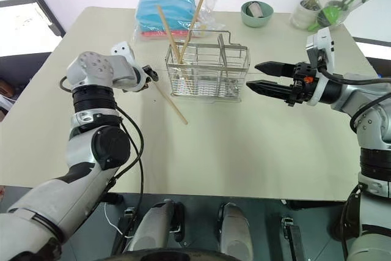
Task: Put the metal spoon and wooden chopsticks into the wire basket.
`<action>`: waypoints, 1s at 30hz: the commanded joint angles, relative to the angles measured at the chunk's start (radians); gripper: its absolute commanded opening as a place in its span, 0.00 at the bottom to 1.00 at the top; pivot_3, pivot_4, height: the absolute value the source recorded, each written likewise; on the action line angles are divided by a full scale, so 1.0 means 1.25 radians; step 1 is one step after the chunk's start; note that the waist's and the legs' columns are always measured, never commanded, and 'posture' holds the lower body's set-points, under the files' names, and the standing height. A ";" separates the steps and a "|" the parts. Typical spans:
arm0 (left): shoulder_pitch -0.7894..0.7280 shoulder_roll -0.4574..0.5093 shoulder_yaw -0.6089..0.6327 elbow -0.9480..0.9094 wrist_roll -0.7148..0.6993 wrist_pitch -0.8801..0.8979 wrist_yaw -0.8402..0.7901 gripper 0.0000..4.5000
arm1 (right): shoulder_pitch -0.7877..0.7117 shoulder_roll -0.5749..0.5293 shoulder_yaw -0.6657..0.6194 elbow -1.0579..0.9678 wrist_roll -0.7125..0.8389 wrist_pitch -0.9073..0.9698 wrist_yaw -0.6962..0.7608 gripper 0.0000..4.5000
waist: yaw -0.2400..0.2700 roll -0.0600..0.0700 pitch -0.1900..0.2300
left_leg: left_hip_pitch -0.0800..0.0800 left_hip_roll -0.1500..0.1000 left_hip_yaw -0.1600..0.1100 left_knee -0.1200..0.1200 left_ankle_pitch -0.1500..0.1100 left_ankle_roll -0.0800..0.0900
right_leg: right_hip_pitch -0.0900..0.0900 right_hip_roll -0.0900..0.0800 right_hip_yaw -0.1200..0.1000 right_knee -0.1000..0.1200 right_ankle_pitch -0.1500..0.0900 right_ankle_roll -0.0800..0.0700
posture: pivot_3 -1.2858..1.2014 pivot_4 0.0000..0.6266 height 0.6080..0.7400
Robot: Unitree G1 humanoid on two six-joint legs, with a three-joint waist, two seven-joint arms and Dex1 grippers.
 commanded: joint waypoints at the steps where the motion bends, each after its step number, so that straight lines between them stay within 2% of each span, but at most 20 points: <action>1: -0.035 0.022 -0.030 0.113 0.007 -0.102 -0.022 0.83 | 0.006 0.000 -0.038 -0.037 0.023 0.002 -0.012 0.75 | -0.001 0.000 0.000 | 0.000 0.000 0.000 0.000 0.000 0.000 | 0.000 0.000 0.000 0.000 0.000 0.000 | 0.52 0.24 0.81; 8: -0.058 0.051 -0.073 0.314 0.013 -0.240 -0.062 0.83 | 0.021 0.005 -0.046 -0.057 0.038 0.005 -0.036 0.75 | -0.001 0.001 0.000 | 0.001 0.000 0.001 0.000 0.000 0.000 | 0.000 0.000 0.000 0.000 0.000 0.000 | 0.52 0.24 0.81; 9: -0.060 0.051 -0.076 0.329 0.011 -0.250 -0.065 0.78 | 0.023 0.004 -0.047 -0.059 0.040 0.006 -0.038 0.75 | -0.001 0.001 -0.001 | 0.001 0.000 0.001 0.000 0.000 0.000 | 0.000 0.000 0.000 0.001 0.000 0.000 | 0.52 0.24 0.81; 11: -0.064 0.051 -0.075 0.353 0.003 -0.269 -0.069 0.64 | 0.029 0.003 -0.049 -0.064 0.043 0.006 -0.041 0.75 | -0.001 0.001 -0.001 | 0.001 0.000 0.001 0.000 0.000 0.000 | 0.000 0.000 0.000 0.001 0.000 0.000 | 0.52 0.24 0.81; 16: -0.077 0.053 -0.075 0.381 -0.010 -0.290 -0.061 0.07 | 0.044 -0.008 -0.054 -0.071 0.041 0.004 -0.033 0.75 | 0.000 0.001 -0.001 | 0.001 0.000 0.000 0.000 0.000 0.000 | 0.001 -0.001 0.000 0.001 0.000 0.000 | 0.52 0.24 0.81; 17: -0.079 0.054 -0.076 0.383 -0.013 -0.291 -0.060 0.01 | 0.044 -0.010 -0.055 -0.070 0.041 0.005 -0.031 0.75 | -0.001 0.001 -0.001 | 0.001 0.000 0.000 0.000 0.000 0.000 | 0.001 -0.001 0.000 0.000 0.000 0.000 | 0.52 0.24 0.81; 23: -0.081 0.093 -0.076 0.377 -0.020 -0.284 -0.038 0.01 | 0.044 -0.020 -0.054 -0.066 0.036 0.002 -0.023 0.75 | -0.004 0.001 -0.001 | 0.001 0.000 0.000 0.000 0.000 0.000 | 0.000 0.000 0.000 0.001 0.000 0.000 | 0.52 0.24 0.81; 30: -0.054 0.200 -0.085 0.321 -0.020 -0.230 -0.025 0.01 | 0.034 -0.019 -0.049 -0.050 0.032 -0.001 -0.013 0.75 | -0.025 0.001 -0.001 | 0.001 0.000 0.001 -0.002 0.000 0.000 | -0.001 0.000 0.000 0.001 0.000 0.000 | 0.52 0.24 0.81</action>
